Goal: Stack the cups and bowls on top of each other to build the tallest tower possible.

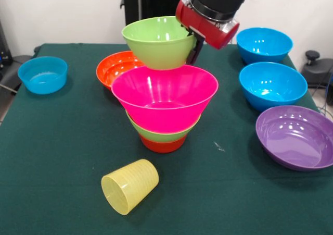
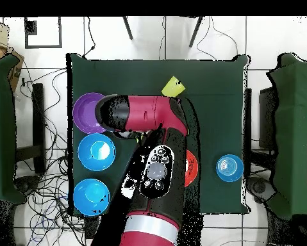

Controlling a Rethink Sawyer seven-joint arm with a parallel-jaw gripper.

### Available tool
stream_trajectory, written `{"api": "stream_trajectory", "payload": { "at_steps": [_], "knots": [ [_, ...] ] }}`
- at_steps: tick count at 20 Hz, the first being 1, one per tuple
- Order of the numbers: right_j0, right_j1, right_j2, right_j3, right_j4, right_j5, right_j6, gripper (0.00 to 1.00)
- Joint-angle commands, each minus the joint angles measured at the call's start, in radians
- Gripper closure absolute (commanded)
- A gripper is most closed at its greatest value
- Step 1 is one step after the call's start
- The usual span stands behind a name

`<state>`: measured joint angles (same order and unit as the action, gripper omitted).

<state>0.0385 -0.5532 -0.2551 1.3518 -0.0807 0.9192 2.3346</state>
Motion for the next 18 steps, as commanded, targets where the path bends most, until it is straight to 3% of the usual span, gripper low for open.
{"api": "stream_trajectory", "payload": {
  "at_steps": [1,11,18],
  "knots": [
    [-0.016,0.041,0.093,-0.005,-0.077,-0.052,-0.076,1.0],
    [-0.019,0.027,0.094,0.033,-0.081,-0.101,-0.09,1.0],
    [-0.021,0.038,0.097,-0.004,-0.072,-0.12,-0.077,1.0]
  ]
}}
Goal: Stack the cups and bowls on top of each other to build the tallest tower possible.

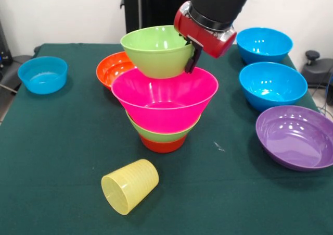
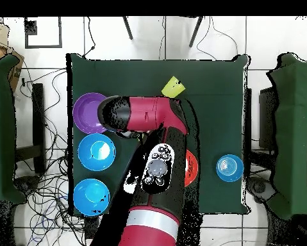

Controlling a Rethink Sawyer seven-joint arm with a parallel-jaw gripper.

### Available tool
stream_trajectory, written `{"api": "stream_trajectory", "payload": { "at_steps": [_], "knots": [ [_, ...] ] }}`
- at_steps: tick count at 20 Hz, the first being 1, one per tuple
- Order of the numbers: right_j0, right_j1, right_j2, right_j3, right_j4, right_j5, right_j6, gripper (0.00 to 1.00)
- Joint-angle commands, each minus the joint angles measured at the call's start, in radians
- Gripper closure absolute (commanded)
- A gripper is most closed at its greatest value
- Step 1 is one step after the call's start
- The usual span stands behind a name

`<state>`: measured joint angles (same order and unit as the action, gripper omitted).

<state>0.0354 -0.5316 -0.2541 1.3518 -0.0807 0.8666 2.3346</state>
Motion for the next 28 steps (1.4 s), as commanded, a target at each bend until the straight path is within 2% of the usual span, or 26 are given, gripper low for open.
{"api": "stream_trajectory", "payload": {
  "at_steps": [1,10,17,28],
  "knots": [
    [-0.02,0.02,0.1,-0.008,-0.069,-0.072,-0.077,1.0],
    [-0.027,0.041,0.109,-0.012,-0.078,-0.097,-0.089,1.0],
    [-0.03,0.085,0.116,0.039,-0.112,-0.223,-0.087,1.0],
    [-0.035,0.1,0.139,0.046,-0.131,-0.206,-0.111,1.0]
  ]
}}
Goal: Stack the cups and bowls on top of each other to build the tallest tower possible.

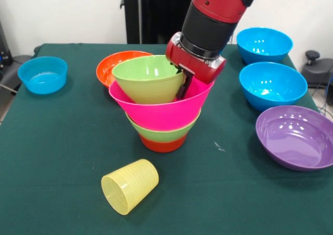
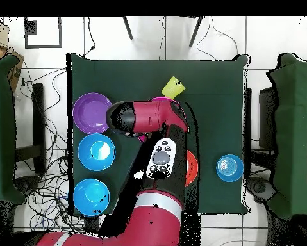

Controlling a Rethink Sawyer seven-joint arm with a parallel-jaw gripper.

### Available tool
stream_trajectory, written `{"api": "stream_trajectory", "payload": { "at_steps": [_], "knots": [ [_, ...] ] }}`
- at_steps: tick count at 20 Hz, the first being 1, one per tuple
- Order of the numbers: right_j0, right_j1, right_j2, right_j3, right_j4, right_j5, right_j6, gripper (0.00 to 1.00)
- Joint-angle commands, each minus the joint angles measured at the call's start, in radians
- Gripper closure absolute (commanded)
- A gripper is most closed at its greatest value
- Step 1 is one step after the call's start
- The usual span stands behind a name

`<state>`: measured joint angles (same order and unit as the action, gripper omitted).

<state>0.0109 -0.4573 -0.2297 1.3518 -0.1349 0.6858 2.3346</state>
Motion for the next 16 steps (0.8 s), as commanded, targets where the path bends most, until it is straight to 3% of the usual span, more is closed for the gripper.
{"api": "stream_trajectory", "payload": {
  "at_steps": [1,16],
  "knots": [
    [-0.01,0.03,0.114,0.046,-0.081,-0.015,-0.114,1.0],
    [0.033,0.071,0.075,0.011,-0.082,-0.002,-0.045,1.0]
  ]
}}
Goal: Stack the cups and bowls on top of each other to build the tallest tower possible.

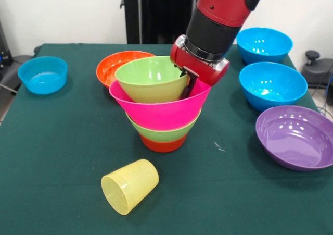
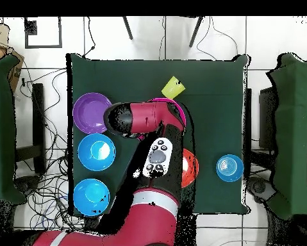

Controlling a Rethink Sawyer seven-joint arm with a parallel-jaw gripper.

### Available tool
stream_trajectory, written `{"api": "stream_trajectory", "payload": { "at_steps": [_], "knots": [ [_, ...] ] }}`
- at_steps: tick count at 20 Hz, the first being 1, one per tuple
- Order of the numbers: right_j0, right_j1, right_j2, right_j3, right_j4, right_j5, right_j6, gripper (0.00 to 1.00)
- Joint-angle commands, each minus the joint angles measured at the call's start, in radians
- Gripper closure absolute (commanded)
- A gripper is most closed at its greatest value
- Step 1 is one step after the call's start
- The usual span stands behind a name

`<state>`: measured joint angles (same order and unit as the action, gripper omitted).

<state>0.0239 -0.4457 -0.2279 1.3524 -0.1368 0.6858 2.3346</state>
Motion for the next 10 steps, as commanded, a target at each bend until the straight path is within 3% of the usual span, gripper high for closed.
{"api": "stream_trajectory", "payload": {
  "at_steps": [1,10],
  "knots": [
    [0.021,0.059,0.074,0.01,-0.08,-0.003,-0.048,1.0],
    [0.009,0.064,0.103,0.01,-0.05,-0.014,-0.044,1.0]
  ]
}}
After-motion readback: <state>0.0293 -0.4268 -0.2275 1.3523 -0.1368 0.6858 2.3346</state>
